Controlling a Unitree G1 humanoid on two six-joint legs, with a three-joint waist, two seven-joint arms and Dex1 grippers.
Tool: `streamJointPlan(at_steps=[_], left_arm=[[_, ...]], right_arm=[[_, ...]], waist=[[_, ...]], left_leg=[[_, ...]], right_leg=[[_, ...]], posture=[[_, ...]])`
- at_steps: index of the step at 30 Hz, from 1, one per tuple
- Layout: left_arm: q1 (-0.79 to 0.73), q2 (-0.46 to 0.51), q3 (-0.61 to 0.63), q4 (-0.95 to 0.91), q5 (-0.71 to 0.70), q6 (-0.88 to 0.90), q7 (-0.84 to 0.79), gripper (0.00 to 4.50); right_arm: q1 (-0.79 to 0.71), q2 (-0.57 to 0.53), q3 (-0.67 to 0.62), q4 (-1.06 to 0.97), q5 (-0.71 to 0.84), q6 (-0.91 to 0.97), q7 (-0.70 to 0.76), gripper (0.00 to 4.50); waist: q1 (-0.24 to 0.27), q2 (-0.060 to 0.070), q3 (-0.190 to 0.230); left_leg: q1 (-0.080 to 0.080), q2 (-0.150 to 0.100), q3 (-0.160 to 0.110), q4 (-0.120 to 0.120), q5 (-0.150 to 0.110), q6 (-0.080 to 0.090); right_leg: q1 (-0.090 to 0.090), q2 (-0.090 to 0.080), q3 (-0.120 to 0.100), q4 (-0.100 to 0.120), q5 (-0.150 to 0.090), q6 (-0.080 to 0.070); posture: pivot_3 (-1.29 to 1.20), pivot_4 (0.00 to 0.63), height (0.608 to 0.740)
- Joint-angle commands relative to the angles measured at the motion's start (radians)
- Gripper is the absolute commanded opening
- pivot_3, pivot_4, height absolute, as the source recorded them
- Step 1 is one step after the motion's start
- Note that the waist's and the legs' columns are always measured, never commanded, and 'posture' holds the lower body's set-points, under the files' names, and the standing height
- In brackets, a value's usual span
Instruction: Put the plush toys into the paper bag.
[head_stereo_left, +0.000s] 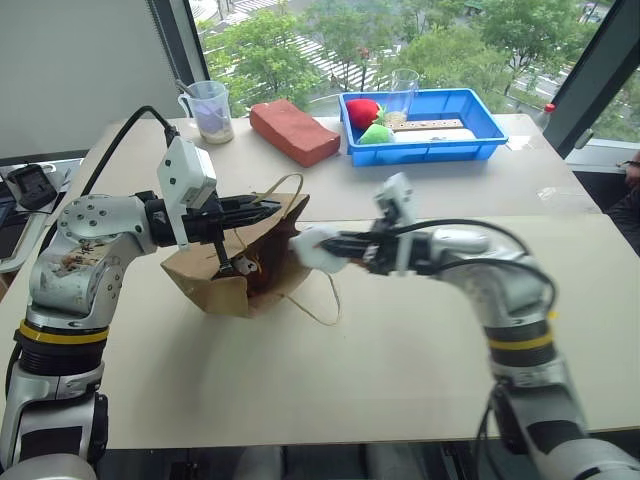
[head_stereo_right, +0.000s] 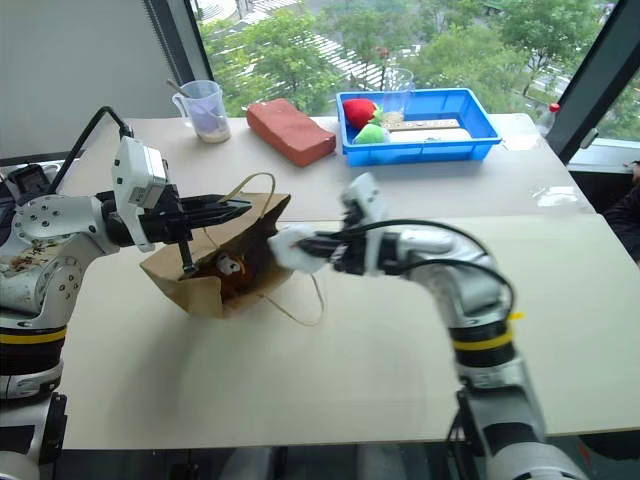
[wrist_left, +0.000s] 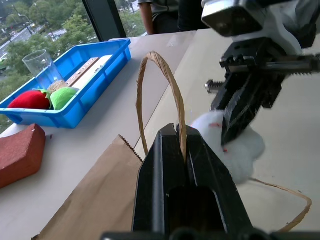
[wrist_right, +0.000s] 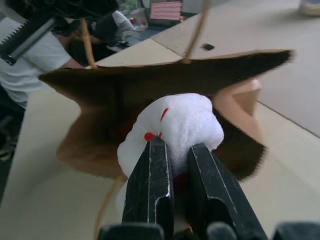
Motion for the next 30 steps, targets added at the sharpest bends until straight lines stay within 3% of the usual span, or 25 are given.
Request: streamJointPlan(at_steps=[1,13,15,20,25,30], left_arm=[[-0.022,0.002,0.009,-0.015,0.001,-0.019,-0.006,0.00],[-0.021,-0.003,0.007,-0.031,-0.012,-0.003,-0.017,0.00],[-0.021,-0.002,0.008,-0.032,-0.013,0.000,-0.018,0.00],[-0.020,0.001,0.011,-0.029,-0.012,0.002,-0.023,0.00],[-0.011,0.004,0.012,-0.029,-0.007,0.001,-0.022,0.00],[-0.005,0.006,0.011,-0.024,0.005,-0.006,-0.020,0.00]], right_arm=[[-0.049,0.061,0.031,0.011,-0.021,-0.029,-0.054,0.01],[-0.111,0.247,0.066,0.361,-0.217,-0.342,-0.211,0.01],[-0.103,0.254,0.069,0.390,-0.226,-0.360,-0.198,1.07],[-0.081,0.240,0.069,0.377,-0.229,-0.357,-0.162,2.81],[-0.037,0.148,0.064,0.199,-0.202,-0.265,-0.112,4.47],[0.018,0.002,0.061,-0.072,-0.071,-0.067,0.009,4.47]], waist=[[0.001,0.000,0.000],[0.002,0.000,0.000],[0.002,0.000,0.000],[-0.002,0.000,0.000],[0.003,0.000,0.000],[0.002,0.000,0.000]], left_leg=[[0.000,0.000,0.000,0.000,0.000,0.000],[-0.001,0.000,0.000,0.000,0.000,-0.001],[-0.001,0.000,0.000,0.000,0.000,-0.001],[-0.001,0.000,0.000,-0.001,0.000,0.000],[-0.001,0.000,-0.001,-0.001,0.000,-0.001],[-0.001,0.000,-0.001,0.000,0.000,0.000]], right_leg=[[0.000,0.000,0.000,0.001,0.000,0.000],[0.000,0.000,0.000,0.002,0.000,0.000],[0.000,0.000,0.000,0.002,0.000,0.000],[-0.001,0.000,0.000,0.002,0.000,0.000],[-0.001,0.000,0.000,0.002,0.000,0.000],[-0.001,0.000,0.000,0.001,0.000,0.000]], posture=[[0.00,0.150,0.740],[0.00,0.150,0.740],[0.00,0.150,0.740],[0.00,0.150,0.740],[0.00,0.150,0.740],[0.00,0.150,0.740]])
